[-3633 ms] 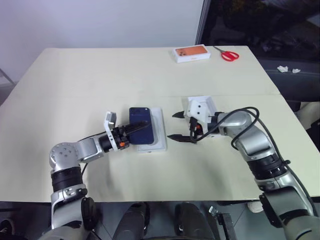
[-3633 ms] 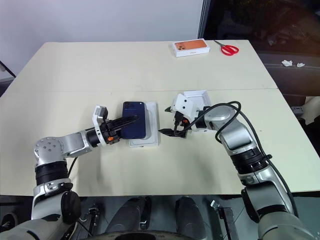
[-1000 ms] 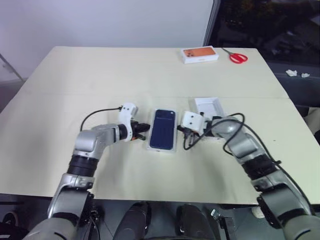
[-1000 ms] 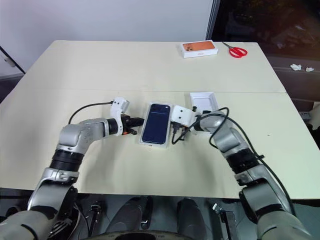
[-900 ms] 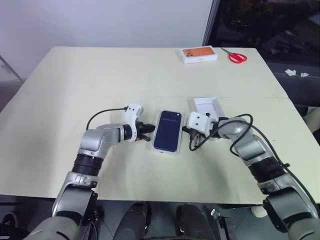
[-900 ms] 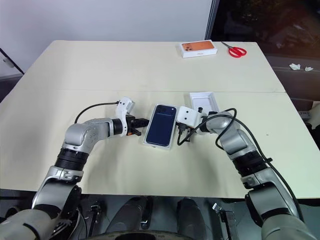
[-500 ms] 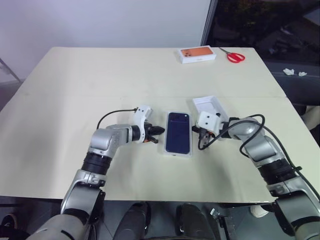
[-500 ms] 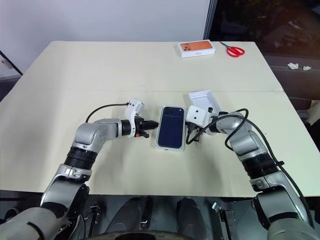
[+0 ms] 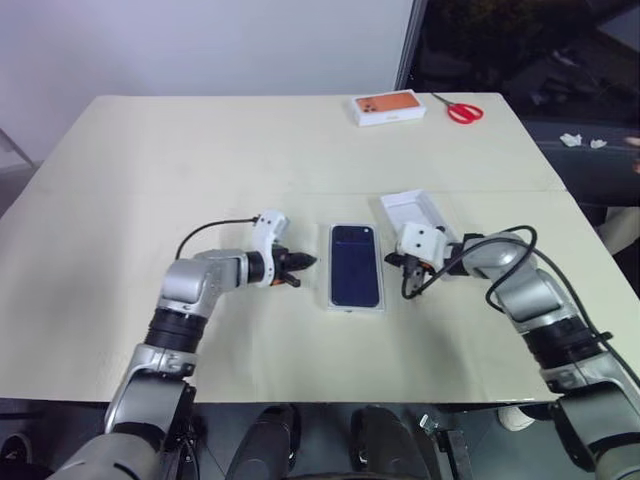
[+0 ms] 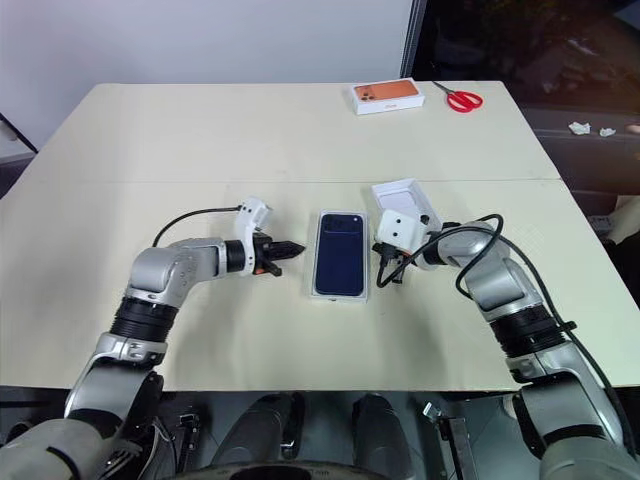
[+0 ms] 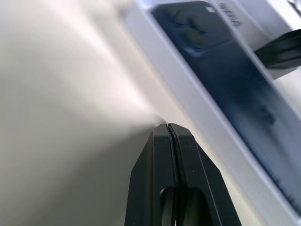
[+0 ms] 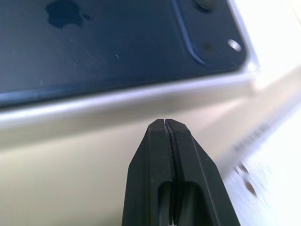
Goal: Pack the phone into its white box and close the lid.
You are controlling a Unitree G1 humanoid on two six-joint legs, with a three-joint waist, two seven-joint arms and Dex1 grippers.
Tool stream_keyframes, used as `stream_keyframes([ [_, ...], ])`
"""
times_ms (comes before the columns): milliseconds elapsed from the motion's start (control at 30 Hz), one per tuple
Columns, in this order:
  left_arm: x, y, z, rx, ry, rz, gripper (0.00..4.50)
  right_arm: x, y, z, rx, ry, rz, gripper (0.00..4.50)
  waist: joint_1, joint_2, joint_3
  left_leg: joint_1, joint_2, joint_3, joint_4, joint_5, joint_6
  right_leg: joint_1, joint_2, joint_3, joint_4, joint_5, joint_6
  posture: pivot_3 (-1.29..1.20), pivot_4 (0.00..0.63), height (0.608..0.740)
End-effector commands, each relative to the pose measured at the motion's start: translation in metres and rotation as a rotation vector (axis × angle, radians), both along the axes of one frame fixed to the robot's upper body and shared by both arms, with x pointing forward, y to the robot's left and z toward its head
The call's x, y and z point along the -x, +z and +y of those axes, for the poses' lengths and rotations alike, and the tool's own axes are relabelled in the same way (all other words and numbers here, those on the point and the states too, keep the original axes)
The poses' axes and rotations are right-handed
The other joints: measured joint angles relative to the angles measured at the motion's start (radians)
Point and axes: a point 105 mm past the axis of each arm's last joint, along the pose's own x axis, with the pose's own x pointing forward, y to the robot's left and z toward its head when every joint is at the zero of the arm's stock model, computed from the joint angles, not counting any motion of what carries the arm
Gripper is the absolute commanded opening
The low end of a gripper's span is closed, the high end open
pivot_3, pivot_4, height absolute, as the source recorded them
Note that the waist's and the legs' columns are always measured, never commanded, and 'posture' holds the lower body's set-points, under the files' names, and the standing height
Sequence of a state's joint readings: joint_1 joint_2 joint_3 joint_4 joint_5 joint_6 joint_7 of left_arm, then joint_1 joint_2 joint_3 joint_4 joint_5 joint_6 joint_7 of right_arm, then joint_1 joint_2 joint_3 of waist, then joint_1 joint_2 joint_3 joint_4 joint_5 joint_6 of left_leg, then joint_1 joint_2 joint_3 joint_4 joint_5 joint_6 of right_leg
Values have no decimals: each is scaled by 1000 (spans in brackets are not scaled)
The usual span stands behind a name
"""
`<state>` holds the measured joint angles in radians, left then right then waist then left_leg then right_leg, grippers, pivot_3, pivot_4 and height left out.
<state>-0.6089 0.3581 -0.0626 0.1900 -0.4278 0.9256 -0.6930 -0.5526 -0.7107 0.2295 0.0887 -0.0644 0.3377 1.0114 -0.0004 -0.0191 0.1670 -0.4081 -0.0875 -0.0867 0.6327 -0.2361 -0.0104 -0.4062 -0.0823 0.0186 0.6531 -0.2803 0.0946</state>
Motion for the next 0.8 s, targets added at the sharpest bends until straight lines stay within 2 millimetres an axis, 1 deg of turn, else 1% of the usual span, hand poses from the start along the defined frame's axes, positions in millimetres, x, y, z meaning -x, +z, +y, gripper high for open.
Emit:
stream_keyframes([
  [33, 1, 11, 13, -6, 7, -56, 51, 3, 26, -2, -38, -7, -33, 0, -1, 0, 0, 0, 0, 0, 0, 0, 0, 0, 0, 0, 0, 0, 0, 0, 150, 740],
  [67, 1, 14, 19, -8, 10, -71, 51, 5, 30, -3, -83, -35, 3, 0, -3, 0, 0, 0, 0, 0, 0, 0, 0, 0, 0, 0, 0, 0, 0, 0, 150, 740],
  [100, 0, 17, 26, -11, 23, -95, 280, 7, 36, -2, -158, -75, 59, 254, -6, 0, 0, 0, 0, 0, 0, -1, 1, 0, 0, 0, 0, 0, 0, 0, 150, 740],
  [167, -3, 28, 37, 12, 45, -136, 921, 11, 46, -1, -199, -95, 93, 880, -9, 0, 0, 0, 0, 0, 0, -1, 2, 0, 0, 0, 0, 0, 0, 0, 150, 740],
  [200, -4, 33, 41, 11, 52, -160, 1324, 13, 49, -1, -194, -106, 96, 1333, -10, 0, 0, 0, 1, 0, 0, -2, 3, -1, 0, 0, 0, 0, 0, 0, 150, 740],
  [267, -5, 41, 50, 16, 66, -213, 2366, 9, 53, -6, -193, -183, 106, 2330, -11, 0, 0, 0, 1, 0, -1, -2, 3, -1, 0, 0, 0, 0, 0, 0, 150, 740],
  [333, -5, 50, 59, 38, 66, -271, 3283, 6, 55, -8, -193, -257, 117, 3298, -10, 0, 0, -1, 1, 0, -1, -2, 3, -1, -1, 0, 0, 0, 0, 0, 150, 740],
  [400, -2, 57, 64, 39, 53, -327, 4377, 4, 55, -8, -220, -343, 158, 4412, -10, 0, 0, -1, 1, 0, -1, -2, 3, -1, -1, 0, 0, 0, 0, 0, 150, 740],
  [467, 0, 62, 69, 22, 51, -394, 4450, 5, 53, -5, -264, -428, 219, 4468, -11, 0, 0, -1, 1, 0, -1, -2, 3, -2, -1, 1, 0, 0, 0, 0, 150, 740],
  [600, 3, 69, 73, 21, 47, -480, 4450, 8, 44, 1, -234, -537, 261, 4468, -8, 0, 0, -2, 0, 0, -2, -2, 3, -3, -2, 1, 0, 0, 0, 0, 150, 740],
  [667, 5, 69, 72, 6, 49, -525, 4450, 9, 38, 2, -220, -606, 281, 4468, -9, 0, 0, -2, 0, 0, -1, -2, 3, -3, -2, 1, 0, 0, 0, 0, 150, 740],
  [733, 9, 69, 70, 6, 34, -556, 4450, 12, 33, 5, -202, -640, 299, 4468, -10, 0, 0, -2, 0, 0, -1, -2, 3, -3, -3, 1, 0, 0, 0, 0, 150, 740],
  [800, 14, 69, 68, 14, 14, -580, 4450, 12, 31, 3, -185, -685, 304, 4468, -10, 1, 0, -2, 0, 0, -2, -2, 3, -3, -3, 1, 0, 0, 0, 0, 150, 740],
])
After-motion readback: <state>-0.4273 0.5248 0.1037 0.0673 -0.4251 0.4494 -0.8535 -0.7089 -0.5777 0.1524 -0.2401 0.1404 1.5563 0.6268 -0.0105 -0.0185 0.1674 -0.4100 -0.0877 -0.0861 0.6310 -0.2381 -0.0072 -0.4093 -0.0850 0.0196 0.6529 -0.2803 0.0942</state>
